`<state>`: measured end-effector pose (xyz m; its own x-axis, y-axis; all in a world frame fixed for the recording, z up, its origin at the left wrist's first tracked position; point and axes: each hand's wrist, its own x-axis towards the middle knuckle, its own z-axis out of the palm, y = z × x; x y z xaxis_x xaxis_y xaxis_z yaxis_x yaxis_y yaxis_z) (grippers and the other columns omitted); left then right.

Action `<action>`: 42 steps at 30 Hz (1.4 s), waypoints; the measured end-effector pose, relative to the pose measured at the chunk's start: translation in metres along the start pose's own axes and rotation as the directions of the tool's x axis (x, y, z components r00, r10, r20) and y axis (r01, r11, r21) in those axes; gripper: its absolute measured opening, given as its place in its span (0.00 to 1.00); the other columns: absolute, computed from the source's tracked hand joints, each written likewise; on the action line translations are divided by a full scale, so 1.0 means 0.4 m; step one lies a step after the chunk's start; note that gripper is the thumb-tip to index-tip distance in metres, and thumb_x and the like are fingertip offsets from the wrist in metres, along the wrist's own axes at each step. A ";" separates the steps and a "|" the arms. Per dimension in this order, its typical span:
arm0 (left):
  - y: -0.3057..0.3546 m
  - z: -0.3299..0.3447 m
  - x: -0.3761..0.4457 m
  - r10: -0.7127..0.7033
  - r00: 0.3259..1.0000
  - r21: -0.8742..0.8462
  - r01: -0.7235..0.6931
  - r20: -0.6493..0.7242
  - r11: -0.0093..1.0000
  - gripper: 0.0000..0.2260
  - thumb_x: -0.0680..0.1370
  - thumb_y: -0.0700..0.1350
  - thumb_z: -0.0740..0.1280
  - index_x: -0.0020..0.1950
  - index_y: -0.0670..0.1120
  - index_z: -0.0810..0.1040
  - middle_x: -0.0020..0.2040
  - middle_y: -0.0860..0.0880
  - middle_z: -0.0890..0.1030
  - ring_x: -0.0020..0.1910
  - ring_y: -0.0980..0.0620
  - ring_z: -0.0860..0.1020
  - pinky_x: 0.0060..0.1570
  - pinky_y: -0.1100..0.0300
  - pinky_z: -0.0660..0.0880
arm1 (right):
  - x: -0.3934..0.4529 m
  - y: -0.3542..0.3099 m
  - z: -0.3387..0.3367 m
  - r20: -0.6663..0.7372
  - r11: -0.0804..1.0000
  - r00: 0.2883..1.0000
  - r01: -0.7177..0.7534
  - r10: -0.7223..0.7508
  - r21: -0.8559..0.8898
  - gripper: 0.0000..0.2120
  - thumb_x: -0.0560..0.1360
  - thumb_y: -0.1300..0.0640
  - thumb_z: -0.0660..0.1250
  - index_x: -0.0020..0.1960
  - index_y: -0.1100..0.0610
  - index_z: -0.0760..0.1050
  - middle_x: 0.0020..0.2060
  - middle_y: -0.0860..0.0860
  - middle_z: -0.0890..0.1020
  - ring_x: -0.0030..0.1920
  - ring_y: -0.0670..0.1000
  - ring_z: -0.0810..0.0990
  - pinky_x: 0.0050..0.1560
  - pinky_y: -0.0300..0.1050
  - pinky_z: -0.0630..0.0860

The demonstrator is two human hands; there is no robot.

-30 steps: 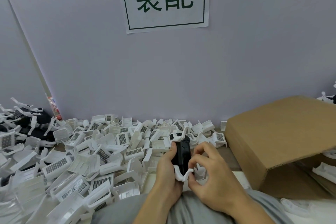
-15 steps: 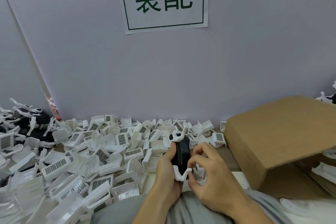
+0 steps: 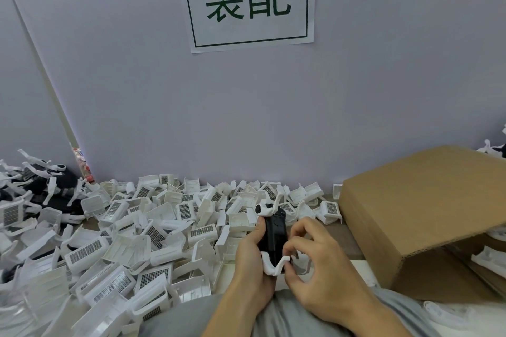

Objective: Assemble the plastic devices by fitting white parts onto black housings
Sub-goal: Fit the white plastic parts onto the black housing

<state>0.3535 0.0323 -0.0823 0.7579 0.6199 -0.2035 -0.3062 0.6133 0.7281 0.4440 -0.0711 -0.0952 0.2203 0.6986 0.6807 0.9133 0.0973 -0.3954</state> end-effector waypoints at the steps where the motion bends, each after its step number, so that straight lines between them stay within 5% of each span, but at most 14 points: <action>1: 0.000 -0.001 0.001 -0.004 1.000 -0.002 0.004 -0.002 1.000 0.22 0.82 0.53 0.62 0.59 0.34 0.80 0.45 0.37 0.83 0.40 0.42 0.83 0.40 0.51 0.79 | 0.000 0.000 0.000 0.002 1.000 1.000 -0.001 0.001 -0.001 0.04 0.69 0.49 0.68 0.40 0.45 0.73 0.47 0.38 0.69 0.48 0.41 0.73 0.45 0.30 0.70; 12: -0.001 -0.003 0.004 -0.024 0.999 -0.012 0.024 -0.025 1.000 0.24 0.82 0.53 0.61 0.65 0.33 0.78 0.59 0.32 0.81 0.53 0.38 0.79 0.50 0.47 0.76 | -0.002 -0.001 -0.001 0.017 1.000 1.000 0.011 -0.010 -0.016 0.04 0.69 0.49 0.69 0.39 0.47 0.75 0.47 0.38 0.69 0.47 0.42 0.73 0.44 0.32 0.72; 20: -0.004 -0.009 0.012 -0.015 1.000 -0.016 0.016 0.026 1.000 0.23 0.81 0.54 0.62 0.61 0.34 0.80 0.49 0.36 0.83 0.44 0.41 0.83 0.43 0.50 0.79 | -0.004 0.001 0.000 -0.016 0.999 1.000 0.008 -0.008 -0.032 0.04 0.69 0.48 0.68 0.40 0.46 0.74 0.48 0.38 0.68 0.47 0.40 0.72 0.44 0.30 0.70; 24: -0.001 -0.006 0.006 -0.005 1.000 -0.097 0.007 0.016 0.995 0.22 0.81 0.54 0.61 0.57 0.35 0.80 0.43 0.38 0.83 0.37 0.44 0.82 0.35 0.54 0.80 | 0.000 -0.011 -0.007 -0.109 0.998 0.994 -0.010 0.017 0.067 0.05 0.73 0.48 0.67 0.48 0.44 0.74 0.49 0.38 0.72 0.52 0.44 0.76 0.49 0.34 0.73; 28: 0.015 -0.015 0.007 -0.028 0.999 -0.334 0.015 -0.035 0.943 0.21 0.82 0.52 0.61 0.62 0.35 0.78 0.41 0.39 0.81 0.35 0.43 0.78 0.38 0.55 0.77 | 0.002 0.010 -0.017 -0.452 0.936 0.840 -0.168 0.301 0.311 0.06 0.79 0.55 0.62 0.53 0.47 0.75 0.43 0.42 0.79 0.44 0.47 0.78 0.41 0.32 0.71; 30: 0.020 -0.018 0.003 -0.027 1.000 -0.383 0.020 -0.012 0.924 0.21 0.83 0.51 0.60 0.63 0.35 0.78 0.42 0.38 0.80 0.35 0.43 0.78 0.40 0.55 0.75 | 0.002 0.038 -0.019 -0.489 0.874 0.736 -0.301 0.468 0.382 0.09 0.81 0.61 0.62 0.51 0.48 0.76 0.39 0.45 0.79 0.40 0.46 0.78 0.37 0.38 0.72; 32: 0.021 -0.018 0.001 -0.019 1.000 -0.391 0.017 -0.001 0.920 0.21 0.82 0.51 0.60 0.63 0.34 0.77 0.41 0.38 0.80 0.34 0.43 0.79 0.44 0.53 0.74 | 0.000 0.056 -0.018 -0.454 0.828 0.696 -0.419 0.556 0.371 0.12 0.79 0.65 0.64 0.50 0.48 0.76 0.37 0.46 0.79 0.40 0.44 0.77 0.38 0.40 0.71; 34: 0.022 -0.014 0.001 -0.013 1.000 -0.376 0.016 0.012 0.927 0.21 0.81 0.51 0.61 0.63 0.35 0.77 0.40 0.38 0.80 0.32 0.43 0.78 0.41 0.52 0.75 | -0.002 0.060 -0.012 -0.343 0.831 0.757 -0.499 0.556 0.246 0.13 0.76 0.66 0.66 0.52 0.48 0.77 0.43 0.44 0.80 0.46 0.44 0.78 0.44 0.39 0.72; 36: 0.023 -0.014 0.001 -0.004 1.000 -0.346 0.009 0.015 0.938 0.19 0.80 0.50 0.62 0.62 0.37 0.78 0.40 0.39 0.79 0.34 0.43 0.76 0.35 0.53 0.76 | -0.005 0.061 0.000 -0.114 0.844 0.837 -0.536 0.536 0.026 0.18 0.75 0.63 0.66 0.62 0.50 0.76 0.56 0.45 0.79 0.59 0.48 0.76 0.58 0.43 0.72; 39: 0.020 -0.019 0.005 -0.005 1.000 -0.275 0.004 -0.002 0.961 0.16 0.80 0.48 0.60 0.58 0.38 0.77 0.40 0.39 0.80 0.36 0.42 0.78 0.39 0.53 0.75 | -0.007 0.063 0.010 0.196 0.808 0.791 -0.526 0.580 -0.268 0.27 0.76 0.55 0.62 0.75 0.47 0.64 0.74 0.42 0.64 0.75 0.48 0.60 0.73 0.53 0.61; 42: 0.014 -0.018 0.014 -0.009 0.999 -0.189 0.002 -0.034 0.982 0.14 0.81 0.47 0.61 0.54 0.38 0.79 0.42 0.38 0.84 0.38 0.41 0.83 0.40 0.51 0.77 | -0.005 0.057 0.010 0.242 0.792 0.760 -0.533 0.603 -0.298 0.18 0.77 0.54 0.61 0.65 0.43 0.68 0.67 0.40 0.68 0.74 0.49 0.61 0.69 0.55 0.63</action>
<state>0.3519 0.0426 -0.0840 0.7407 0.6306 -0.2318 -0.4078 0.6962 0.5908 0.4628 -0.0676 -0.1081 0.6353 0.7613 0.1297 0.7076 -0.5067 -0.4925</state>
